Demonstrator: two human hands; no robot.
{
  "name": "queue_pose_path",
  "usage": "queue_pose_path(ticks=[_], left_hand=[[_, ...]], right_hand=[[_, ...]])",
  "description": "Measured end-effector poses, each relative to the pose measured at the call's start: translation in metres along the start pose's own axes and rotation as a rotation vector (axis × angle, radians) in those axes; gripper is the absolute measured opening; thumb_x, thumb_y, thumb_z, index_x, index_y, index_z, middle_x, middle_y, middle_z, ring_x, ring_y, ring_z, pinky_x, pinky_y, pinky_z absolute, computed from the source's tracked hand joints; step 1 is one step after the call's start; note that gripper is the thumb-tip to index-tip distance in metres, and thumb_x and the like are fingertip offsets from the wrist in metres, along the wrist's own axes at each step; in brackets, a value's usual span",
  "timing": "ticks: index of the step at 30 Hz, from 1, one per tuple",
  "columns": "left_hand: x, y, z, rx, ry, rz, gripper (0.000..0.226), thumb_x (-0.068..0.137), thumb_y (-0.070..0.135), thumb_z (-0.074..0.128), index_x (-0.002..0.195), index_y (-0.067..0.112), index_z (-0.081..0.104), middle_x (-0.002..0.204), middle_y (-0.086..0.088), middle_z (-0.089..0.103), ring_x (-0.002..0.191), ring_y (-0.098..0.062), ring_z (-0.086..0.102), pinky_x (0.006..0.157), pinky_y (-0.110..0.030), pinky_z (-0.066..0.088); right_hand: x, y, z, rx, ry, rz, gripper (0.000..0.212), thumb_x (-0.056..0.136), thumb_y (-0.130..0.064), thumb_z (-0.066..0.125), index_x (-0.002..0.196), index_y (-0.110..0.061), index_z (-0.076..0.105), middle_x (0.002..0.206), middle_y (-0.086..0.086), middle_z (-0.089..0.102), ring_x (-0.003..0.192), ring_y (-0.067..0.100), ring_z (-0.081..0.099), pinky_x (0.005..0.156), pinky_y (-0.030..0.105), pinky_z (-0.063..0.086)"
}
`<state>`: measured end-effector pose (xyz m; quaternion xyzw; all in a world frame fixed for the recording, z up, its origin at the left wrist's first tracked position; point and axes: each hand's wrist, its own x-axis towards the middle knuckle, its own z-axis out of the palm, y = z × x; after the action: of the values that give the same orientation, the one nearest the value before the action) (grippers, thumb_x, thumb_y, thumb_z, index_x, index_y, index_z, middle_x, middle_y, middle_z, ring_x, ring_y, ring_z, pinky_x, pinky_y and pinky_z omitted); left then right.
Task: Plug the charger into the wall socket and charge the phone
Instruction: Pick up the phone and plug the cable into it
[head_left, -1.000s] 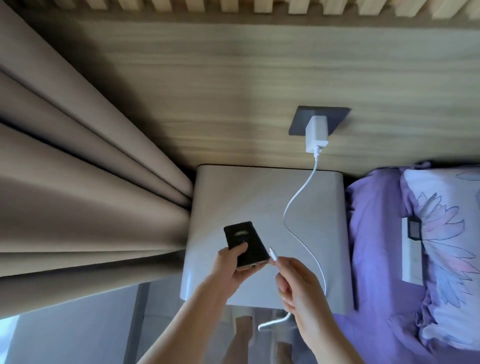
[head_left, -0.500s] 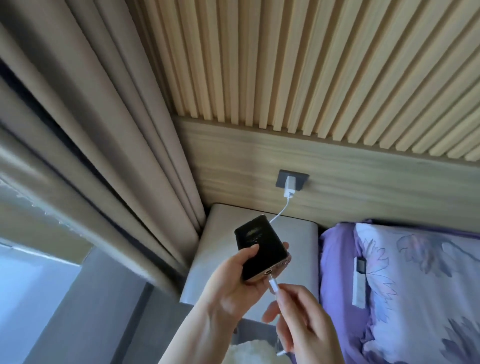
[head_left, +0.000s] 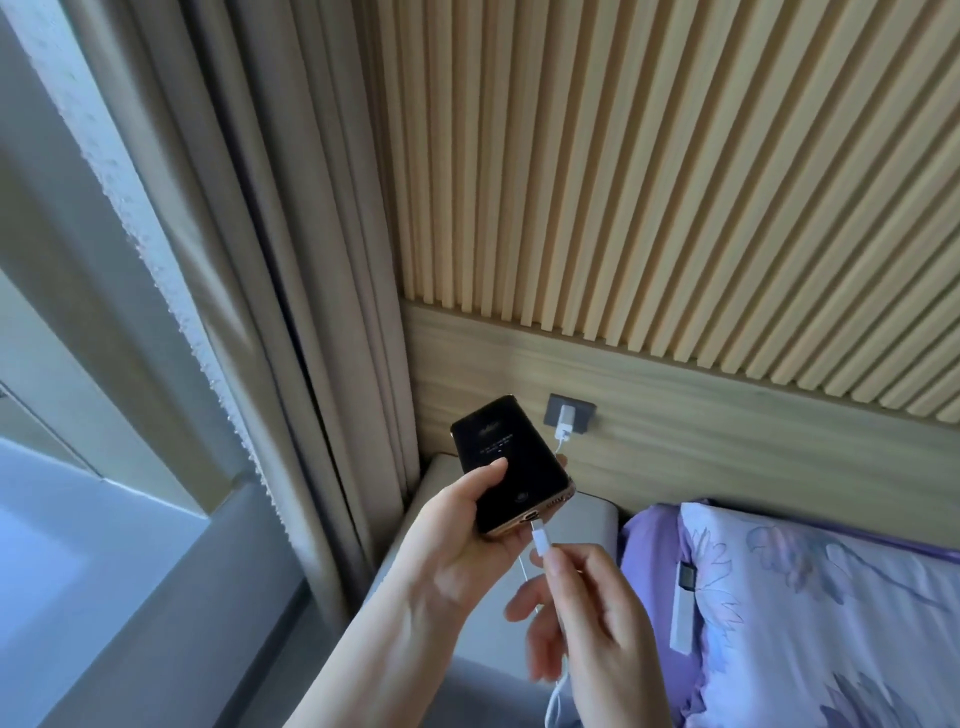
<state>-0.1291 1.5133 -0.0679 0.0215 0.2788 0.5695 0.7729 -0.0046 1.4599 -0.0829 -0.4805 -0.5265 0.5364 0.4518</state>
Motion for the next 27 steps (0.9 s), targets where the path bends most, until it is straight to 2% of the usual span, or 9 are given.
queue_pose_path(ticks=[4, 10, 13, 15, 18, 21, 23, 26, 27], left_hand=[[-0.009, 0.004, 0.004, 0.036, -0.016, 0.019, 0.025, 0.094, 0.008, 0.043, 0.109, -0.008, 0.056, 0.104, -0.028, 0.071, 0.085, -0.036, 0.072, 0.077, -0.039, 0.057], [-0.009, 0.022, 0.010, 0.059, -0.038, 0.021, 0.031, 0.095, 0.008, 0.042, 0.116, -0.012, 0.052, 0.107, -0.030, 0.069, 0.088, -0.038, 0.071, 0.076, -0.040, 0.060], [-0.008, 0.036, 0.008, 0.112, -0.018, 0.074, 0.035, 0.094, 0.008, 0.045, 0.123, -0.010, 0.049, 0.114, -0.031, 0.066, 0.105, -0.041, 0.065, 0.096, -0.047, 0.048], [-0.008, 0.045, 0.005, 0.172, -0.044, 0.143, 0.035, 0.093, 0.008, 0.048, 0.126, -0.006, 0.048, 0.114, -0.031, 0.066, 0.107, -0.041, 0.064, 0.101, -0.051, 0.044], [-0.014, 0.055, 0.005, 0.256, -0.111, 0.237, 0.033, 0.092, 0.008, 0.051, 0.125, 0.001, 0.050, 0.111, -0.029, 0.068, 0.103, -0.038, 0.067, 0.083, -0.045, 0.057], [-0.017, 0.059, 0.007, 0.343, -0.129, 0.316, 0.030, 0.092, 0.009, 0.053, 0.122, 0.008, 0.052, 0.111, -0.027, 0.069, 0.099, -0.036, 0.069, 0.061, -0.032, 0.058], [-0.018, 0.060, 0.008, 0.391, -0.134, 0.360, 0.030, 0.091, 0.010, 0.054, 0.121, 0.011, 0.052, 0.112, -0.026, 0.068, 0.100, -0.036, 0.069, 0.064, -0.037, 0.059], [-0.021, 0.063, 0.009, 0.459, -0.164, 0.397, 0.031, 0.091, 0.011, 0.055, 0.122, 0.014, 0.052, 0.117, -0.025, 0.066, 0.106, -0.038, 0.065, 0.084, -0.059, 0.055], [-0.022, 0.065, 0.010, 0.469, -0.191, 0.401, 0.031, 0.091, 0.011, 0.054, 0.122, 0.014, 0.052, 0.117, -0.024, 0.066, 0.106, -0.038, 0.066, 0.085, -0.059, 0.055]], right_hand=[[-0.005, -0.011, 0.005, -0.014, 0.018, -0.047, 0.025, 0.094, -0.020, 0.048, 0.073, -0.027, 0.061, 0.061, 0.012, 0.070, 0.032, 0.020, 0.050, 0.034, 0.022, 0.033], [0.002, -0.023, 0.023, -0.094, 0.088, -0.077, 0.026, 0.095, -0.014, 0.050, 0.071, -0.021, 0.059, 0.056, 0.010, 0.068, 0.030, 0.023, 0.054, 0.032, 0.020, 0.032], [0.007, -0.033, 0.035, -0.095, 0.088, -0.061, 0.024, 0.094, -0.013, 0.050, 0.072, -0.014, 0.057, 0.051, 0.010, 0.066, 0.030, 0.025, 0.054, 0.032, 0.020, 0.032], [0.010, -0.039, 0.041, -0.078, 0.075, -0.033, 0.023, 0.094, -0.012, 0.050, 0.073, -0.007, 0.056, 0.047, 0.010, 0.063, 0.029, 0.025, 0.054, 0.031, 0.020, 0.032], [0.011, -0.048, 0.049, -0.021, 0.067, 0.011, 0.022, 0.094, -0.009, 0.049, 0.075, -0.001, 0.055, 0.044, 0.010, 0.061, 0.028, 0.024, 0.052, 0.031, 0.020, 0.031], [0.009, -0.049, 0.059, 0.031, 0.071, 0.024, 0.021, 0.095, -0.007, 0.047, 0.078, 0.002, 0.055, 0.044, 0.010, 0.061, 0.027, 0.023, 0.050, 0.031, 0.018, 0.030], [0.009, -0.048, 0.063, 0.069, 0.077, 0.020, 0.021, 0.095, -0.006, 0.046, 0.078, 0.003, 0.055, 0.045, 0.011, 0.061, 0.027, 0.023, 0.050, 0.031, 0.019, 0.030], [0.010, -0.048, 0.069, 0.121, 0.081, 0.010, 0.022, 0.096, -0.002, 0.043, 0.078, 0.005, 0.053, 0.045, 0.013, 0.061, 0.027, 0.024, 0.050, 0.032, 0.019, 0.031], [0.010, -0.047, 0.071, 0.134, 0.083, 0.004, 0.022, 0.096, -0.002, 0.043, 0.078, 0.005, 0.053, 0.046, 0.014, 0.061, 0.027, 0.025, 0.050, 0.032, 0.018, 0.031]])
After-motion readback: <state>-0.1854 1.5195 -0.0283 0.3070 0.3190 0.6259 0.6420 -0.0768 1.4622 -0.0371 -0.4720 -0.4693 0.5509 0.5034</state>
